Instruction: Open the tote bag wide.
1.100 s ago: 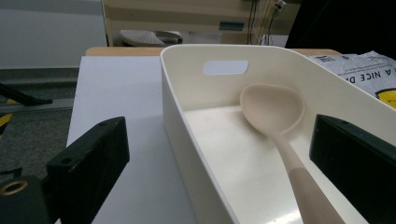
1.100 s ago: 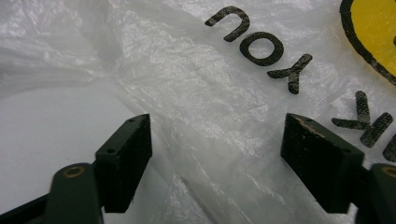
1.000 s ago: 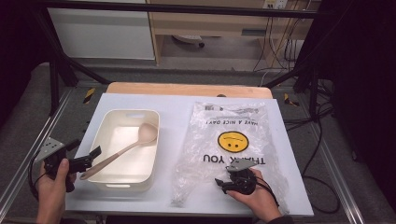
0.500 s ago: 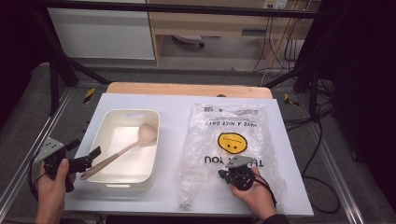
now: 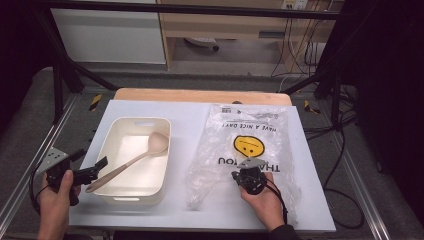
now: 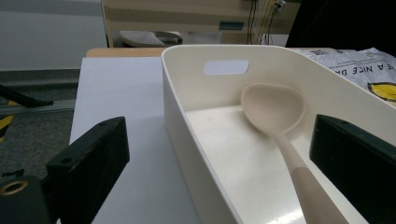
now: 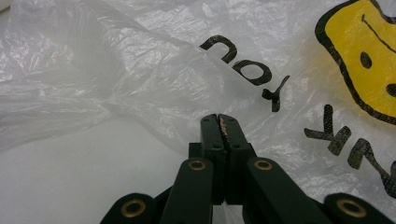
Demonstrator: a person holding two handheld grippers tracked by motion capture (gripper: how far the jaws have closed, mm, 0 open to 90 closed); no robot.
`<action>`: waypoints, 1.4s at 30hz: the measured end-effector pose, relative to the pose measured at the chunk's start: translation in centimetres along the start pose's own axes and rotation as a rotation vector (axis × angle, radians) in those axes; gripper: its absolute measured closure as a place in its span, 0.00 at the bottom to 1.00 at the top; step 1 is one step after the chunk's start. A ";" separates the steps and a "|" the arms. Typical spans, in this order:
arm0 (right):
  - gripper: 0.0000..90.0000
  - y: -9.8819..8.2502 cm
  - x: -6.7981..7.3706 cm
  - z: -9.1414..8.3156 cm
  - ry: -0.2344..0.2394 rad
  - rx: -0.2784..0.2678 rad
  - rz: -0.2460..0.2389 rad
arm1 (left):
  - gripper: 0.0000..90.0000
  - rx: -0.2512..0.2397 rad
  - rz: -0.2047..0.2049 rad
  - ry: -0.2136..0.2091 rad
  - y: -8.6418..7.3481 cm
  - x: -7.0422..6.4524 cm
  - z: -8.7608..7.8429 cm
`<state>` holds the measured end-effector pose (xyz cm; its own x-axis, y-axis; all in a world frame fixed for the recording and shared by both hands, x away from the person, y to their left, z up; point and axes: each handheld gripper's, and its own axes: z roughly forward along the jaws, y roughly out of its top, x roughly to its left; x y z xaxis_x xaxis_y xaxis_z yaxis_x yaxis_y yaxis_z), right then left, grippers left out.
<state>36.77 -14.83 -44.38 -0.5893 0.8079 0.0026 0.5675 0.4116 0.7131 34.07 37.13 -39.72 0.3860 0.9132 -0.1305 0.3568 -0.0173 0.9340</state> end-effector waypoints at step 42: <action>0.17 3.3 -3.4 -3.7 -0.066 -0.166 0.090 | 0.05 -0.001 0.004 0.008 0.0 0.1 -0.1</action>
<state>38.54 -17.82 -39.48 -0.4984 0.8665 0.0289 0.5100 0.2661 0.8180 33.98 37.25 -39.70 0.3801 0.9166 -0.1240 0.3544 -0.0205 0.9349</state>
